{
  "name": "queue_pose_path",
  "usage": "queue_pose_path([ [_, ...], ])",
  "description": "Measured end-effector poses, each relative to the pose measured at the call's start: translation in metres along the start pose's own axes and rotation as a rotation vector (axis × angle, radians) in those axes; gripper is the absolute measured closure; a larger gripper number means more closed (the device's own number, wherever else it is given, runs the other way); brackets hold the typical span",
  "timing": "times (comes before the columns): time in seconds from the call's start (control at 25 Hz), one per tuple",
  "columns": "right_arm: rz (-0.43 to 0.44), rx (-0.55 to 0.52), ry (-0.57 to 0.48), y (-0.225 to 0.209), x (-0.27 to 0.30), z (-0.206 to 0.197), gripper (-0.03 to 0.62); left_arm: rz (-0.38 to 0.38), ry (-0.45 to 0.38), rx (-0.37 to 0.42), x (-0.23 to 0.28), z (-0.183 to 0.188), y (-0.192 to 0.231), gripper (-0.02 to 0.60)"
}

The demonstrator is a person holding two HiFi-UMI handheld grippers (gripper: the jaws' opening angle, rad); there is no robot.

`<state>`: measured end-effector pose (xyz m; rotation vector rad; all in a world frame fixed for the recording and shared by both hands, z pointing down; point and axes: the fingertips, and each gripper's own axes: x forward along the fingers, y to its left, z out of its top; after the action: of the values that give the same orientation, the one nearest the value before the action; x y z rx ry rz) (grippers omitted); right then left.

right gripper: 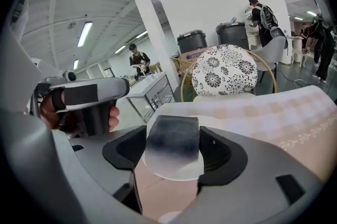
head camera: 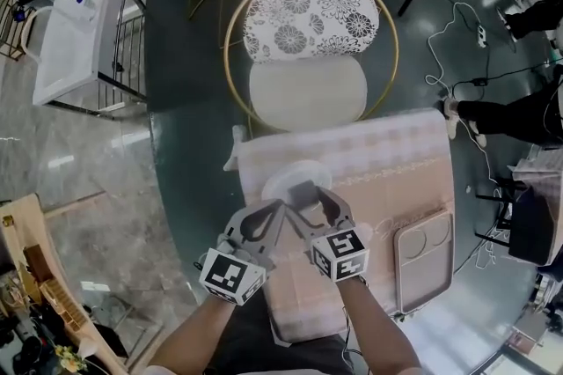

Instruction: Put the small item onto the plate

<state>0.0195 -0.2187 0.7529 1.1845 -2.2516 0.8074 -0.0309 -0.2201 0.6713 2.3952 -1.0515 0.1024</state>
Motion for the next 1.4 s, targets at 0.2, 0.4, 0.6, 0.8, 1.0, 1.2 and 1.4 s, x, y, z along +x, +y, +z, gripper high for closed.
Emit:
queue_pose_path([
  [0.2, -0.05, -0.045, 0.103, -0.007, 0.017, -0.011, 0.267, 0.007, 0.01, -0.011, 0.003, -0.009, 0.009, 0.577],
  [0.4, -0.111, -0.1, 0.269, -0.017, 0.028, -0.029, 0.267, 0.011, 0.007, -0.022, 0.003, -0.01, 0.011, 0.577],
  [0.6, -0.125, -0.123, 0.317, -0.02, 0.038, -0.032, 0.267, 0.023, 0.01, -0.027, 0.0, -0.011, 0.016, 0.577],
  [0.8, -0.108, -0.119, 0.309, -0.017, 0.042, -0.027, 0.266, 0.027, 0.02, -0.027, -0.002, -0.011, 0.017, 0.577],
  [1.0, -0.091, -0.114, 0.241, -0.011, 0.029, -0.007, 0.266, 0.024, 0.024, -0.023, -0.008, -0.003, 0.007, 0.577],
  [1.2, -0.033, -0.089, 0.109, 0.011, -0.014, 0.03, 0.267, 0.022, 0.035, -0.004, -0.021, 0.014, -0.02, 0.577],
  [1.4, 0.059, -0.099, -0.04, 0.048, -0.079, 0.075, 0.281, 0.025, 0.031, 0.008, -0.044, 0.046, -0.064, 0.577],
])
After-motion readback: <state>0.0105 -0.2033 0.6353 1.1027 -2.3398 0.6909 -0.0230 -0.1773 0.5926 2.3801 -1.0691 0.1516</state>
